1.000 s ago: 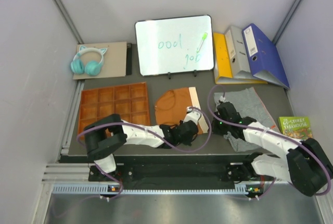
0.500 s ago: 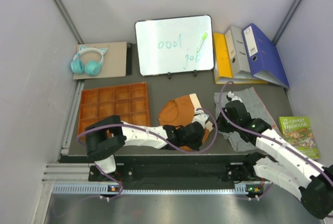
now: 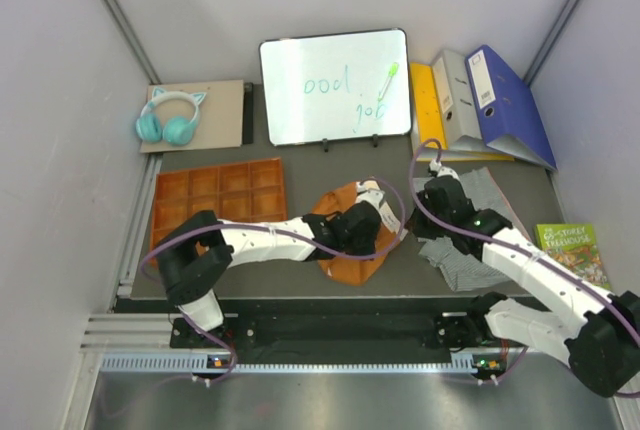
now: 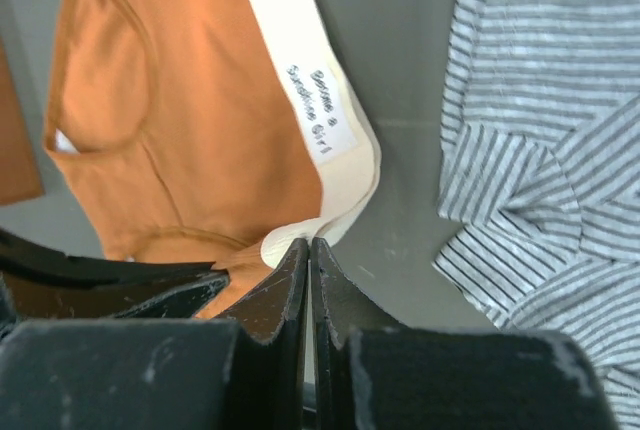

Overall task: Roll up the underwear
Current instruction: Fold the underwear at the center of the board.

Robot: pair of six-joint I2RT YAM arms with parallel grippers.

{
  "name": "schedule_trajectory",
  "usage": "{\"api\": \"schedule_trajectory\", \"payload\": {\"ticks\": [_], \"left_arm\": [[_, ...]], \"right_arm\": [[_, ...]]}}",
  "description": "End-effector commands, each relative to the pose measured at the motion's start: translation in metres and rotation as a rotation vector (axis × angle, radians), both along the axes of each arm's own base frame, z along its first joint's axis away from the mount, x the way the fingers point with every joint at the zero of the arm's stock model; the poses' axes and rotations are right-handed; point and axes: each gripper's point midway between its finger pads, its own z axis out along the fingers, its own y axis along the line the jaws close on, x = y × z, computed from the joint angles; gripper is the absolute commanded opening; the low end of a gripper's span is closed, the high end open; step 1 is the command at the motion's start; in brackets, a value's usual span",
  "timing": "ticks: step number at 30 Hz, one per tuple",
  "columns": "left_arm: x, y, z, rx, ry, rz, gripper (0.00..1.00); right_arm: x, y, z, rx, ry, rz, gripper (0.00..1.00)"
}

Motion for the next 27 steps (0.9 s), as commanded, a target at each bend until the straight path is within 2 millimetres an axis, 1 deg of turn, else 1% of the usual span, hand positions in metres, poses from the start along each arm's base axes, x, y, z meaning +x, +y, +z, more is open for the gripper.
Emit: {"api": "schedule_trajectory", "payload": {"ticks": [1, 3, 4, 5, 7, 8, 9, 10, 11, 12, 13, 14, 15, 16, 17, 18, 19, 20, 21, 22, 23, 25, 26, 27], "left_arm": [[0.018, 0.002, 0.029, -0.043, -0.014, -0.023, 0.00], [0.024, 0.007, 0.029, -0.040, -0.007, -0.016, 0.00], [0.032, 0.012, 0.030, -0.042, -0.006, 0.003, 0.00], [0.035, 0.015, 0.031, -0.043, -0.003, 0.009, 0.00], [0.043, 0.020, 0.032, -0.045, -0.001, 0.019, 0.00], [0.046, 0.022, 0.031, -0.044, 0.000, 0.021, 0.00], [0.048, 0.024, 0.031, -0.040, 0.002, 0.018, 0.00], [0.053, 0.027, 0.032, -0.041, -0.002, 0.028, 0.00], [0.058, 0.027, 0.033, -0.039, -0.005, 0.034, 0.00], [0.056, 0.027, 0.032, -0.043, 0.019, 0.013, 0.00], [0.062, 0.031, 0.032, -0.042, 0.023, 0.025, 0.00], [0.067, 0.031, 0.033, -0.043, 0.024, 0.030, 0.00], [0.071, 0.032, 0.034, -0.042, 0.021, 0.029, 0.00], [0.077, 0.035, 0.035, -0.043, 0.025, 0.035, 0.00], [0.081, 0.037, 0.031, -0.033, 0.032, 0.038, 0.00], [0.085, 0.039, 0.030, -0.025, 0.032, 0.032, 0.00], [0.092, 0.043, 0.032, -0.015, 0.032, 0.044, 0.00], [0.095, 0.046, 0.027, 0.002, 0.040, 0.049, 0.00], [0.099, 0.048, 0.026, 0.017, 0.036, 0.045, 0.00], [0.108, 0.050, 0.030, 0.015, 0.026, 0.057, 0.00], [0.110, 0.053, 0.025, 0.032, 0.038, 0.058, 0.00], [0.122, 0.059, 0.027, 0.043, 0.025, 0.067, 0.00], [0.124, 0.061, 0.023, 0.056, 0.033, 0.068, 0.00], [0.128, 0.063, 0.022, 0.063, 0.029, 0.066, 0.00]], "right_arm": [[0.036, 0.017, 0.037, 0.009, -0.123, 0.012, 0.00], [0.044, 0.023, 0.036, 0.001, -0.115, 0.021, 0.00], [0.048, 0.025, 0.037, 0.001, -0.121, 0.022, 0.00], [0.053, 0.028, 0.035, -0.008, -0.112, 0.026, 0.00], [0.060, 0.031, 0.037, -0.014, -0.117, 0.025, 0.00], [0.065, 0.034, 0.041, -0.012, -0.126, 0.028, 0.00], [0.069, 0.036, 0.037, -0.023, -0.115, 0.029, 0.00], [0.073, 0.038, 0.039, -0.024, -0.118, 0.027, 0.00], [0.079, 0.042, 0.046, -0.016, -0.134, 0.033, 0.00], [0.082, 0.045, 0.040, -0.024, -0.120, 0.034, 0.00], [0.086, 0.047, 0.040, -0.025, -0.118, 0.035, 0.00], [0.092, 0.051, 0.047, -0.021, -0.130, 0.037, 0.00], [0.095, 0.053, 0.048, -0.025, -0.128, 0.040, 0.00], [0.099, 0.055, 0.040, -0.040, -0.111, 0.039, 0.00], [0.105, 0.059, 0.045, -0.038, -0.121, 0.043, 0.00], [0.110, 0.060, 0.045, -0.044, -0.121, 0.038, 0.00], [0.114, 0.061, 0.037, -0.063, -0.104, 0.037, 0.00], [0.121, 0.064, 0.043, -0.063, -0.117, 0.037, 0.00], [0.124, 0.065, 0.043, -0.069, -0.117, 0.029, 0.00], [0.128, 0.066, 0.035, -0.083, -0.102, 0.029, 0.00], [0.134, 0.069, 0.040, -0.082, -0.116, 0.030, 0.00], [0.140, 0.070, 0.037, -0.101, -0.107, 0.027, 0.00], [0.147, 0.074, 0.036, -0.110, -0.108, 0.029, 0.00], [0.150, 0.075, 0.035, -0.118, -0.106, 0.029, 0.00]]}}
